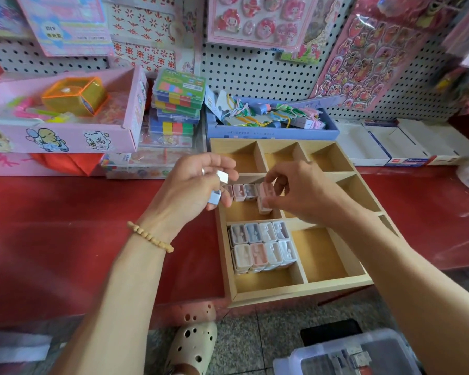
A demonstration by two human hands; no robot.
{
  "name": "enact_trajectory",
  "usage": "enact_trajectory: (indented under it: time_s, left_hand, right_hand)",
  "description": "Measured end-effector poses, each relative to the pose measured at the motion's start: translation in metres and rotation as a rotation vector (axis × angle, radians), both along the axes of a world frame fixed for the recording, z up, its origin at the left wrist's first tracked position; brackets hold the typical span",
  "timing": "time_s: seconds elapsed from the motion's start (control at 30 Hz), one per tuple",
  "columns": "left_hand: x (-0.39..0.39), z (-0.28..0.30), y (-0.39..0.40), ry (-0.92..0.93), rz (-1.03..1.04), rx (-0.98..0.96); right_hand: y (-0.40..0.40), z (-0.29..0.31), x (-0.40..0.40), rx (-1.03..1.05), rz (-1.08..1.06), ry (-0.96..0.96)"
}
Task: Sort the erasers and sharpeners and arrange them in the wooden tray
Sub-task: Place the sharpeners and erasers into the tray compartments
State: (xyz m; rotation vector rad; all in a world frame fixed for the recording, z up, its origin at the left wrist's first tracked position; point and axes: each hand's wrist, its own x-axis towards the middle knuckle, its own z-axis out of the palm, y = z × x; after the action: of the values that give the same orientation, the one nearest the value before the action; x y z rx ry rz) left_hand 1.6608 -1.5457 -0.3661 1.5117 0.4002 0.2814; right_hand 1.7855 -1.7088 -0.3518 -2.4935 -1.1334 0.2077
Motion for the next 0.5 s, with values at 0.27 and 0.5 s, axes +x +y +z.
enact_trajectory:
  time_s: [0.27,0.5]
  left_hand:
    - [-0.002,-0.001,0.000,0.031,0.009,0.069]
    - [-0.007,-0.001,0.005,0.137,0.018,0.176]
  right_hand:
    - [0.024,-0.015,-0.002,-0.250,0.070,-0.159]
    - [0.028,-0.016,-0.005,-0.307,0.109,-0.273]
